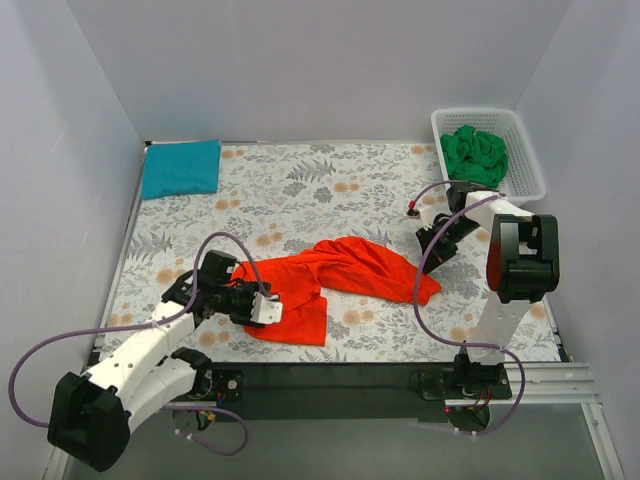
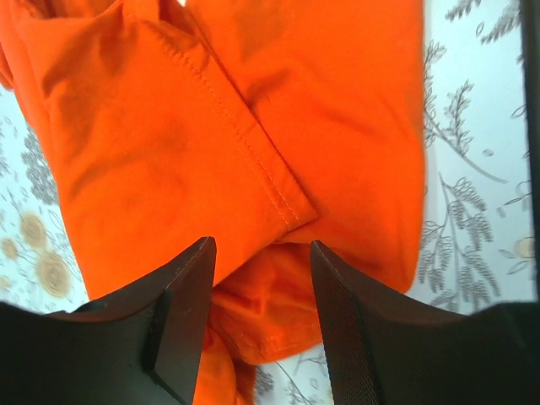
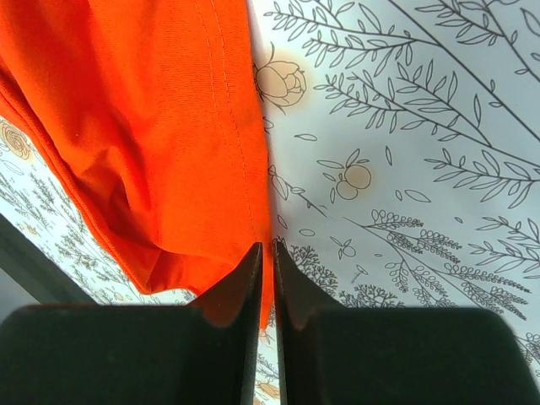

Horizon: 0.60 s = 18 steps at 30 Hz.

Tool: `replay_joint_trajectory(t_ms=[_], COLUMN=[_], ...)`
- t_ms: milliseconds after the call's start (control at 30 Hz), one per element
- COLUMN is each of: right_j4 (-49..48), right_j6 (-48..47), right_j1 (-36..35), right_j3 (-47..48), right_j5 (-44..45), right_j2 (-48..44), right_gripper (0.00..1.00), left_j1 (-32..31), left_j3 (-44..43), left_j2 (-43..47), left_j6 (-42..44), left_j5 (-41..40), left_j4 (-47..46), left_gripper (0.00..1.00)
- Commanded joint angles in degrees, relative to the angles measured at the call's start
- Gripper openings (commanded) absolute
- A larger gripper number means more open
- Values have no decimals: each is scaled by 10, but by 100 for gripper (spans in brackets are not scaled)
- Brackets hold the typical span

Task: Fold and stack the t-shirts
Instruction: Flatten the tshirt out

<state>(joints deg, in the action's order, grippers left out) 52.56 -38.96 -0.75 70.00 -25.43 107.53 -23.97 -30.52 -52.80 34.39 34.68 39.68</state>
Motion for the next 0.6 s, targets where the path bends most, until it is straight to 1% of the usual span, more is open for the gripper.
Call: replay_joint_trajectory(t_ms=[0,167,367,400,567], right_j4=[17,18,19,18,20], right_j6=[-2,-2,-3,-4,-4], right_j1=[1,1,1,19,23], right_j3=[8,1,1,1,1], right_j5=[-1,-1,-2,-2,-3], right_j2=[-5,-5,1,2,7], right_gripper=[15,14,14,14,14], left_j1=[-7,-13,-33,-38,-47], left_j3=[42,71,90,97,109], left_j2=[25,15,-7,-5,-3], left_j6=[99,130,163,174,207], left_j5=[0,-3,-12,-15,-15], left_j4=[-105,-143,-159,-159,-132], left_gripper=[48,48,47,47,45])
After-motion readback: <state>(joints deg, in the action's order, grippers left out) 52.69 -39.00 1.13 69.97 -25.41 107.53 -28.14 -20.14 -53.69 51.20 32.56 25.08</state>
